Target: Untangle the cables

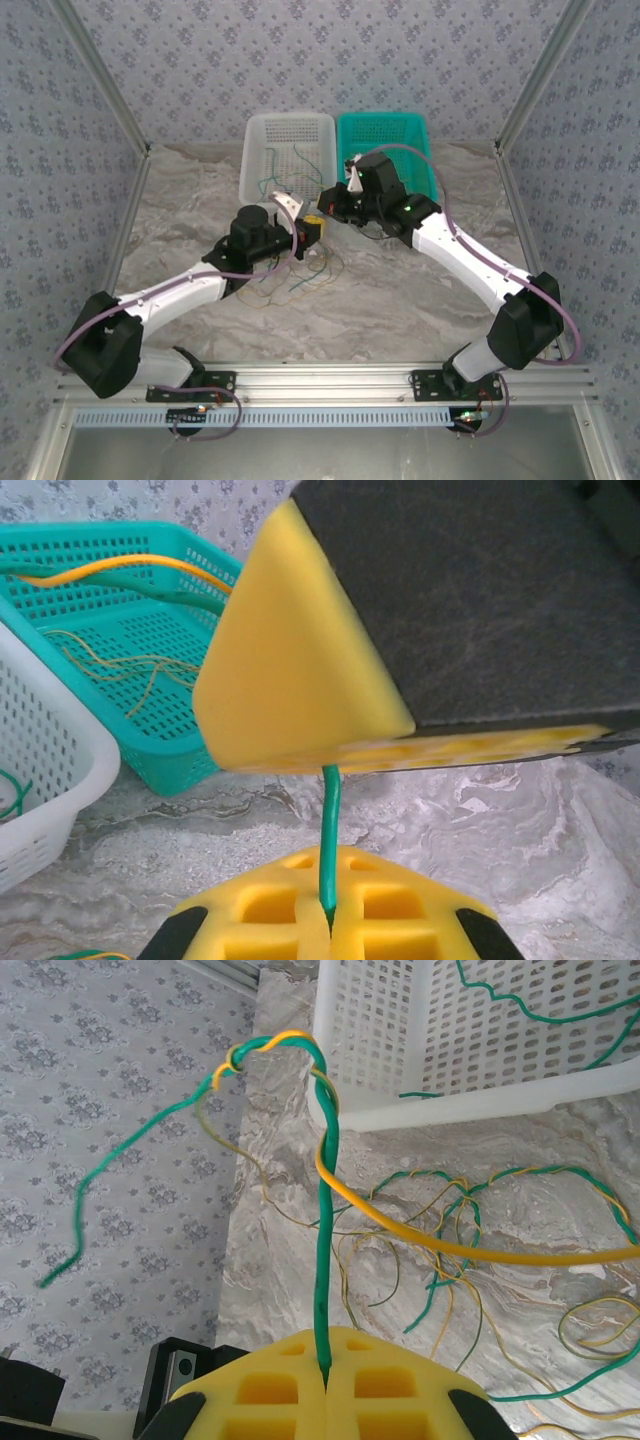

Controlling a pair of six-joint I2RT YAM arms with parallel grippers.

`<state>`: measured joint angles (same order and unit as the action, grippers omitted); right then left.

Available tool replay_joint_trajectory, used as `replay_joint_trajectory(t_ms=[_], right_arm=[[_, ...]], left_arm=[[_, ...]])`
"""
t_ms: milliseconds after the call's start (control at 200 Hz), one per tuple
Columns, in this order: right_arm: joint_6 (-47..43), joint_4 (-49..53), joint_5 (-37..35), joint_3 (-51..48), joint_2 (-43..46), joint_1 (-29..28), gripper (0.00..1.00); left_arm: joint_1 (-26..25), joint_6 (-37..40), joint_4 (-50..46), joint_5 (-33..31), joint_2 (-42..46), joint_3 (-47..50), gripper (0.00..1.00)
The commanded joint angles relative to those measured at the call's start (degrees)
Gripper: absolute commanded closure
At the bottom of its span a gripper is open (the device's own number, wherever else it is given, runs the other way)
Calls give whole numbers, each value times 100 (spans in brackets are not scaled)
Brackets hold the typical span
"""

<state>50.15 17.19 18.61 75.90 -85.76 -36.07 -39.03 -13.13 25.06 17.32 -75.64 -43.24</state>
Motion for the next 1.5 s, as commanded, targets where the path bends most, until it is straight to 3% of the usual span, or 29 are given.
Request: replay_joint_trajectory(t_ms=[0, 80, 215, 515, 580, 600, 635, 820, 864, 949, 1294, 1384, 1494], right_arm=[[-244, 412, -187, -22, 85, -45, 100], [-386, 475, -216, 36, 91, -48, 96], [-703, 511, -325, 67, 183, -44, 72], [-1590, 506, -1065, -318, 974, -7, 48], [-1800, 458, -1199, -440, 1194, 33, 47], [-1839, 440, -1235, -484, 1263, 46, 39], [-1941, 371, -1280, -581, 1365, 73, 38], [-2788, -41, -701, -933, 1669, 269, 35], [-3107, 26, -687, -919, 1717, 289, 21], [-3695, 152, -303, -821, 1693, 406, 13], [-5493, 1455, 1658, 526, 649, 465, 11], [-5714, 1641, 1537, 749, 343, 371, 12], [-5889, 1699, 1433, 908, 14, 320, 22]], left_arm=[[72, 74, 192, -576, 413, 141, 100], [86, 134, 163, -677, 633, 295, 100], [111, 351, -101, -664, 966, 434, 100], [388, 460, -281, -197, 1670, 756, 100], [419, 516, -343, -115, 1742, 737, 100], [428, 532, -373, -115, 1751, 716, 100], [437, 551, -411, -115, 1763, 691, 100], [465, 647, -467, 193, 1719, 632, 100], [461, 660, -486, 291, 1726, 609, 100], [463, 746, -554, 502, 1740, 568, 100], [463, 919, -738, 709, 1710, 487, 100], [462, 912, -744, 729, 1727, 486, 100], [466, 926, -737, 673, 1793, 534, 100]])
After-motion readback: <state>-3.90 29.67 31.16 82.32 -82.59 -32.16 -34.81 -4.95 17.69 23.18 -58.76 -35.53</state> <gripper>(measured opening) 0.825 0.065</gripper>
